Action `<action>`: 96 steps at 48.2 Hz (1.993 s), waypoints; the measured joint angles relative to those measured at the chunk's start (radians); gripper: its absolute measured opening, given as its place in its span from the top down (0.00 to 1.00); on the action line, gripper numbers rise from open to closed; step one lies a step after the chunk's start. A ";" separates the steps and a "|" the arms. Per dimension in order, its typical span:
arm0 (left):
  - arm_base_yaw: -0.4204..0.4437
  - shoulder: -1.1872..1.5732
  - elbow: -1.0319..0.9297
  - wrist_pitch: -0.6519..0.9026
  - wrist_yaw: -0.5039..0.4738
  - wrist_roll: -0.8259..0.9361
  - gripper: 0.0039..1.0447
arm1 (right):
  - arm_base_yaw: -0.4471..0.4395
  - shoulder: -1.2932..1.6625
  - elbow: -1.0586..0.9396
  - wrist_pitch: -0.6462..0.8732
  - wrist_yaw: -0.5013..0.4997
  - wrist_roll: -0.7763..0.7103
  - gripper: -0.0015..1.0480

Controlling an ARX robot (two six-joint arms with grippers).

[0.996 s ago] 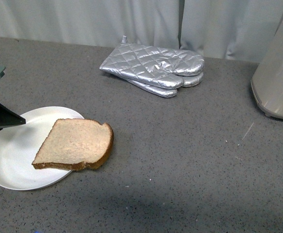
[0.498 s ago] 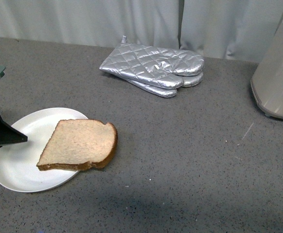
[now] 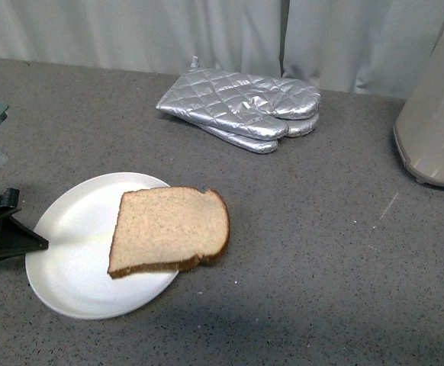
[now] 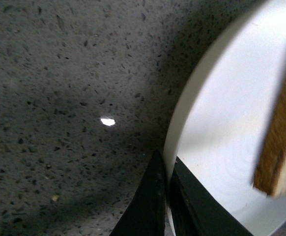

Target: Put bread into toaster

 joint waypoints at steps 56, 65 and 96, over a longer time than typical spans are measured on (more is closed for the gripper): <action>-0.739 0.005 0.203 0.057 -0.392 -0.709 0.97 | 0.000 0.000 0.000 0.000 0.000 0.000 0.09; -0.835 0.077 0.290 0.044 -0.420 -0.802 0.97 | 0.000 0.000 0.000 0.000 0.000 0.000 0.09; -0.537 -0.229 -0.076 0.413 -0.547 -0.758 0.35 | 0.000 0.000 0.000 0.000 0.003 0.000 0.09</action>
